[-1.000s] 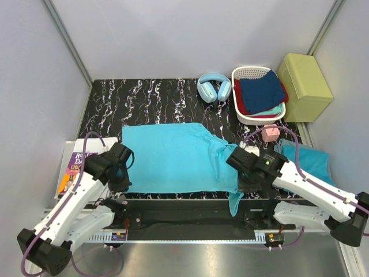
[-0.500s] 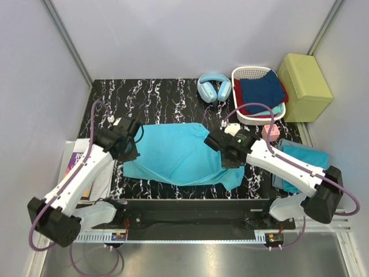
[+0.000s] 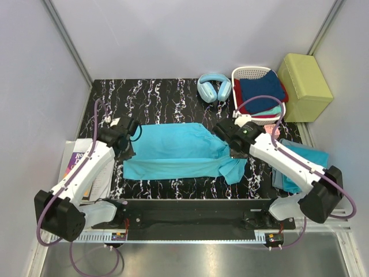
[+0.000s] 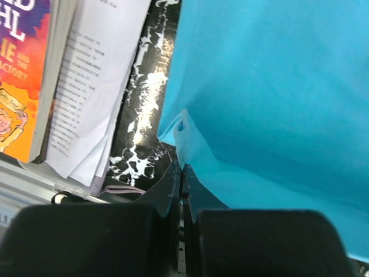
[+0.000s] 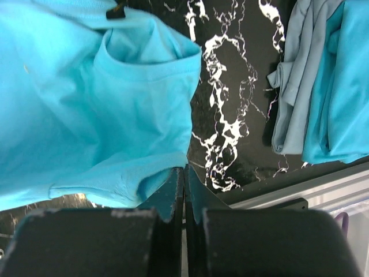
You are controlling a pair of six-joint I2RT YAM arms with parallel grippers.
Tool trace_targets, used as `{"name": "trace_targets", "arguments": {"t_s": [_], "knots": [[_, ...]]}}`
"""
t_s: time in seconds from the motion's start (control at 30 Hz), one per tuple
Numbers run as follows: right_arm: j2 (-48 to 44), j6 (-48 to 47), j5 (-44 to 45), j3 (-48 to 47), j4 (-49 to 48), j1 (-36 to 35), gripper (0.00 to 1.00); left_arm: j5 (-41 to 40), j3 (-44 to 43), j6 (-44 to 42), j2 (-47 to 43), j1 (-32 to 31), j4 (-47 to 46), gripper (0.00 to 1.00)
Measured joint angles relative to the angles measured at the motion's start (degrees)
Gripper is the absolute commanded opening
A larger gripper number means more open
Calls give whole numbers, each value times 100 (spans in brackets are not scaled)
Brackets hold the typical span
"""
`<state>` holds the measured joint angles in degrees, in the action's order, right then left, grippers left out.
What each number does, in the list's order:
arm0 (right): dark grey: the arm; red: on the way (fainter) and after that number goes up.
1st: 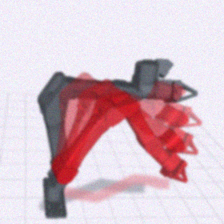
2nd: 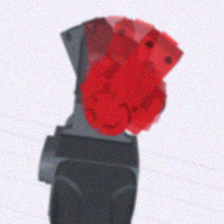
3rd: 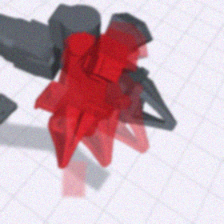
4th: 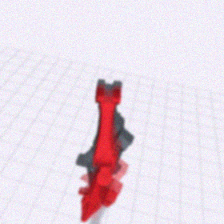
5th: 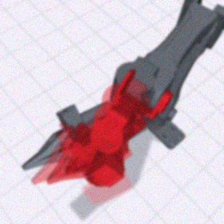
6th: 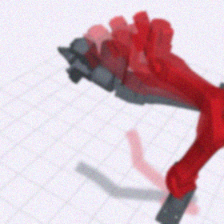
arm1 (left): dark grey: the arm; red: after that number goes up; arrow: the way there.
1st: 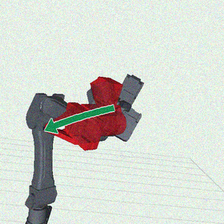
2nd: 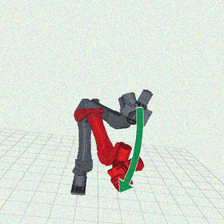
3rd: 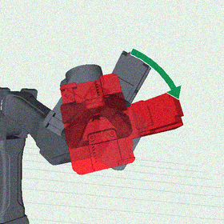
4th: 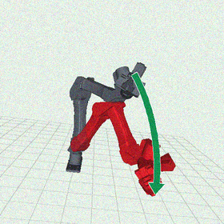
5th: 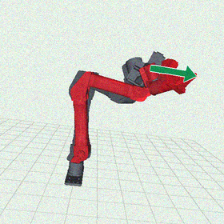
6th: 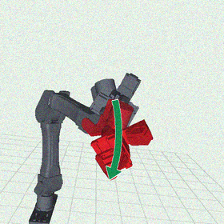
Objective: Fold and stack the t-shirts
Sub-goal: Flatten out the tshirt
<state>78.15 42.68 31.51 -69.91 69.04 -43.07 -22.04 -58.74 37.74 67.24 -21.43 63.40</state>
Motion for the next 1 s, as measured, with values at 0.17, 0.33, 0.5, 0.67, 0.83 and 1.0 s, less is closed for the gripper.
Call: {"name": "trace_targets", "arguments": {"t_s": [0.17, 0.33, 0.5, 0.67, 0.83, 1.0], "knots": [[422, -155, 103, -225, -50, 109, 0, -90, 13, -68, 234, 142, -15, 0], [688, -264, 79, -282, -83, 111, 0, -92, 122, -131, 306, 234, -39, 0], [695, -302, -22, -271, -92, 111, 0, -83, 155, -170, 245, 264, -26, 0], [450, -304, -111, -201, 22, 111, 0, -52, 50, -216, -96, 264, 186, 0], [63, -304, -90, 63, 149, 111, 0, -48, 24, -216, -409, 269, 282, 0], [356, -361, -50, 55, 151, 114, 0, 15, 20, -188, 140, 280, 243, 2]]}}
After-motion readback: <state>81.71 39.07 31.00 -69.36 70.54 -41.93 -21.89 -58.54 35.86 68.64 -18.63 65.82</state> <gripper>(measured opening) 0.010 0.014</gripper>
